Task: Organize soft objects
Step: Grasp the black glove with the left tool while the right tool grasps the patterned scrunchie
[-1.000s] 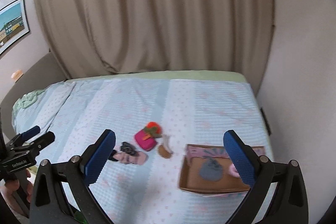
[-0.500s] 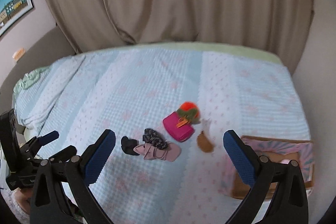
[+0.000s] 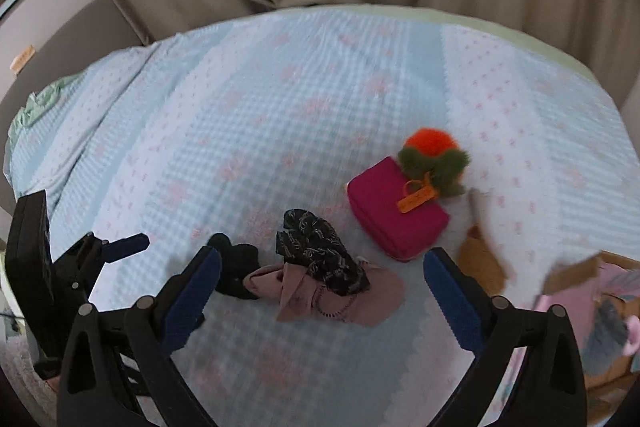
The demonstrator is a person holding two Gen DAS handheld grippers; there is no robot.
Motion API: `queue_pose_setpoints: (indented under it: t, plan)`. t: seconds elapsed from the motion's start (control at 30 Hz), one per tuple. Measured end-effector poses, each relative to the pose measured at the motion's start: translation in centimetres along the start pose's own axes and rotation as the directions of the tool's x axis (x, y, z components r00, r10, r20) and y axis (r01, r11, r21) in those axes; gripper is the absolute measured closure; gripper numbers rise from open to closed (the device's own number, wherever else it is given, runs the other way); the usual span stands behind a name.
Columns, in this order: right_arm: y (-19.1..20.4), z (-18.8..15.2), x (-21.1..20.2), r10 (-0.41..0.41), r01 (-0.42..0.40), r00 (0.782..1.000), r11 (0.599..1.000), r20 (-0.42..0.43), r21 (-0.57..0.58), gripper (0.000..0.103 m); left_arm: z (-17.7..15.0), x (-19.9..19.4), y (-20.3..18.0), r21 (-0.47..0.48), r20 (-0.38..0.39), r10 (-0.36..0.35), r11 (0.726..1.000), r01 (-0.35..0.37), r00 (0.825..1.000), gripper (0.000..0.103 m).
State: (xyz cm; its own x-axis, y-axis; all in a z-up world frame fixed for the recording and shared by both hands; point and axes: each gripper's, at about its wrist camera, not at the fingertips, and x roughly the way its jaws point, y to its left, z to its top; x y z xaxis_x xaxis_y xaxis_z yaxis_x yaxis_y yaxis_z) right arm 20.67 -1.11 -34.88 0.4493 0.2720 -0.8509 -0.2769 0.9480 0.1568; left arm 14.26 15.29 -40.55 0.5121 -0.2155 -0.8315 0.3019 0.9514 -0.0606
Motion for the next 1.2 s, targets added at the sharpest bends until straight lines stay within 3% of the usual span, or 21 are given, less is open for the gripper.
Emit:
queue_pose_setpoints:
  t: [0.4,0.5,0.53,0.67,0.73,0.77,0.93,1.2]
  plan:
    - [0.0,0.1,8.6,0.023,-0.030,0.996,0.997,-0.090,-0.071,0.016,-0.6,6.4,-0.9,0.159,-0.050,-0.024,0.987,0.032,0.998,0.011]
    - [-0.1,0.2,10.1,0.046,-0.056,0.991,0.995,-0.124,-0.077,0.017,-0.5,7.5,-1.0,0.187,-0.067,-0.018,0.982,0.030,0.998,0.022]
    - [-0.1,0.3,10.6,0.053,-0.064,0.989,0.995,-0.139,-0.080,0.019,-0.4,7.9,-1.0,0.192,-0.076,-0.020,0.981,0.034,0.997,0.029]
    - [0.2,0.3,12.0,0.087,-0.107,0.979,0.989,-0.186,-0.098,0.036,-0.2,9.1,-1.0,0.211,-0.109,-0.028,0.976,0.050,0.994,0.040]
    - [0.4,0.3,12.3,0.092,-0.115,0.976,0.988,-0.199,-0.104,0.051,-0.1,9.0,-1.3,0.234,-0.103,-0.033,0.971,0.056,0.994,0.052]
    - [0.4,0.3,12.4,0.105,-0.128,0.973,0.987,-0.204,-0.102,0.054,0.0,9.0,-1.4,0.240,-0.103,-0.034,0.969,0.058,0.994,0.055]
    - [0.5,0.0,12.0,0.097,-0.123,0.975,0.985,-0.202,-0.121,0.066,0.3,8.8,-1.4,0.236,-0.115,-0.046,0.969,0.072,0.992,0.072]
    - [0.0,0.7,10.7,0.099,-0.114,0.981,0.990,-0.170,-0.086,0.070,1.0,7.6,-0.5,0.174,-0.132,-0.046,0.982,0.069,0.990,0.076]
